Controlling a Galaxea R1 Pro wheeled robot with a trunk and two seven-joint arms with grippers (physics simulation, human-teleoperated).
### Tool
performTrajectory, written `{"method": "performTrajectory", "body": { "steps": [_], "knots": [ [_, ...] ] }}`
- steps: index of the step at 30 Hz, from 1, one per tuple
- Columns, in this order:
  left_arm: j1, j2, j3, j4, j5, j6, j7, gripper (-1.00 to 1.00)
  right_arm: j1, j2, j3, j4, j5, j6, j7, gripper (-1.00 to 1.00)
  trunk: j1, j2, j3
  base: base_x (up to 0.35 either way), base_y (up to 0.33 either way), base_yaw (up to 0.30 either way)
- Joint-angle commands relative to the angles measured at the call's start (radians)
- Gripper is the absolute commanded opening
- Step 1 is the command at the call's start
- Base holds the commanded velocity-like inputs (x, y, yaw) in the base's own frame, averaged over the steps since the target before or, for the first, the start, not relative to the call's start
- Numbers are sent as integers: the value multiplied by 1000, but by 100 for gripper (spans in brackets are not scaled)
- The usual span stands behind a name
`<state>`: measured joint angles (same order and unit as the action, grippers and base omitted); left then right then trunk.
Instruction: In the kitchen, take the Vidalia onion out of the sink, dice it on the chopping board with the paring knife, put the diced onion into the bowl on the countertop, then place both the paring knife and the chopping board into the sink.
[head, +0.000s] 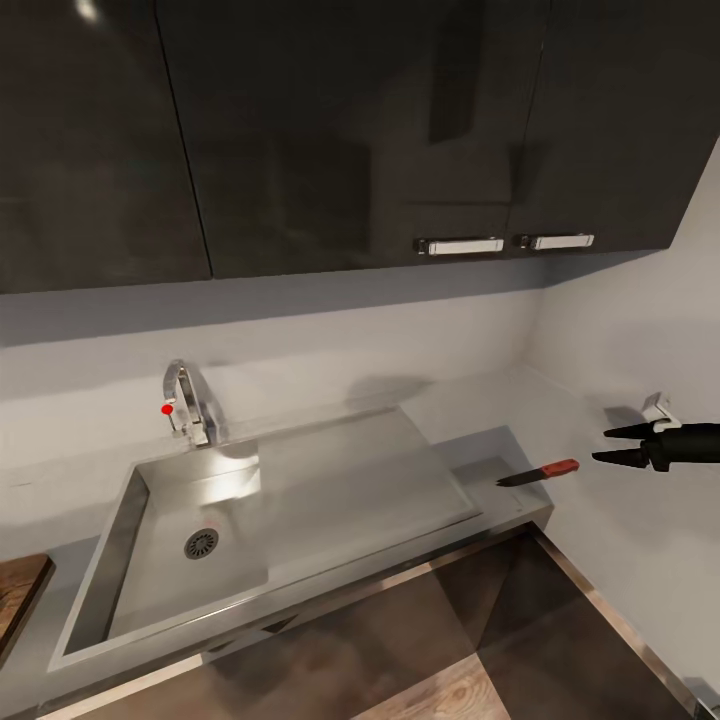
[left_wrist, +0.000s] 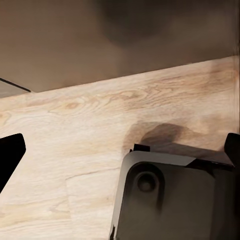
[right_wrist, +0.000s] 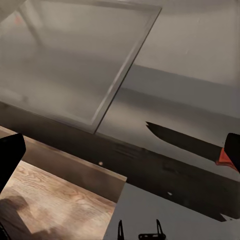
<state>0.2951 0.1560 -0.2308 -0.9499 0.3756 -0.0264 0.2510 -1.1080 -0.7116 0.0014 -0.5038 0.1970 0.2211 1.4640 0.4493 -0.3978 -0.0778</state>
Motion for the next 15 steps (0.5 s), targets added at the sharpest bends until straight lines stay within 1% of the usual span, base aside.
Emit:
{"method": "performTrajectory", "body": {
  "steps": [1,5,10,15],
  "knots": [
    [0,2,-5,-7,11,-3,8,100,-1,0,0,-1,3,11,4,100,1,-2,-2,0,0,0],
    [2,-4,-7,-30,12,-3,8,100,-1,0,0,-1,2,11,3,100,1,-2,-2,0,0,0],
    [3,-9,-6,-28,12,-3,8,100,-2,1,1,-1,1,11,1,100,1,-2,-2,11,-18,0],
    [3,-19,-5,-25,13,1,8,100,-1,2,2,6,1,10,1,100,1,-2,-2,94,-222,0]
  ]
}}
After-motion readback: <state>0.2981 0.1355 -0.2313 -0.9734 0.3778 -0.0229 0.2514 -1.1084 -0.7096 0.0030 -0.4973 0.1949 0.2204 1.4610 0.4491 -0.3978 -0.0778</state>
